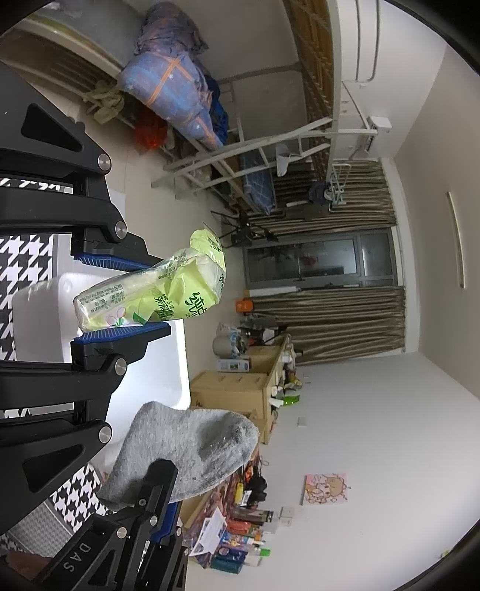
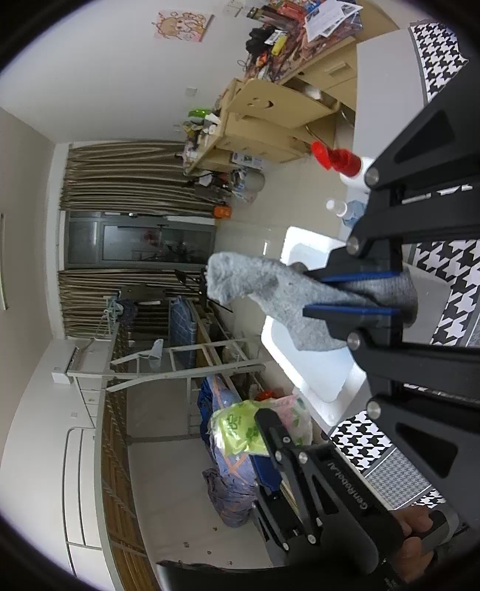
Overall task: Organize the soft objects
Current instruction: 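Carry the packet and sock with both grippers over the white foam box, then lower the grey sock into the foam box and open the right gripper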
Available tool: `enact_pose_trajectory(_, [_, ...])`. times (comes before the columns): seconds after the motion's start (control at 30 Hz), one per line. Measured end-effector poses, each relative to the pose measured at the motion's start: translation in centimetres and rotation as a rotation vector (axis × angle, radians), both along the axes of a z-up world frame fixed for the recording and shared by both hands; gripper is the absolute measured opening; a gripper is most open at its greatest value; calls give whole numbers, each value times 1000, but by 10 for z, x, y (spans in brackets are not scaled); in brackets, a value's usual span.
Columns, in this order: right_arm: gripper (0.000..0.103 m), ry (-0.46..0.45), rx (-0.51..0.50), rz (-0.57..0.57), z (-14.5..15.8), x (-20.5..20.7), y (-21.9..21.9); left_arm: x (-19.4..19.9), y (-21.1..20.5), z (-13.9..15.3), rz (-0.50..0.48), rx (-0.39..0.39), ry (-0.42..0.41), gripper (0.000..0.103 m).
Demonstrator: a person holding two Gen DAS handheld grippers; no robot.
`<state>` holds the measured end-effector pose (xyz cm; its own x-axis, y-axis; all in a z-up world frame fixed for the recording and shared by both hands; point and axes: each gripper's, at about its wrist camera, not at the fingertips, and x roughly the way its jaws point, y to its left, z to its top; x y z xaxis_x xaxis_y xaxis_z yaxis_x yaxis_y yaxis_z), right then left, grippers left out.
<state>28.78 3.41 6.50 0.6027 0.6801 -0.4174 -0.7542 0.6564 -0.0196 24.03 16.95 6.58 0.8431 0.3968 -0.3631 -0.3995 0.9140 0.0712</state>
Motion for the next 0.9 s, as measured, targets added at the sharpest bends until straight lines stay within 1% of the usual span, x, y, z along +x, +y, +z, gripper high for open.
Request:
enact_pose_trajectory(0.23, [14, 29, -21, 8, -5, 13, 15, -2, 8, -3, 29, -15, 0, 28])
enact_pose_trajectory(0.43, [14, 66, -34, 18, -11, 25, 20, -4, 14, -4, 53, -8, 10, 28])
enact_pose_trajectory(0.9, [14, 123, -74, 30, -25, 45, 42, -10, 26, -6, 96, -10, 23, 28])
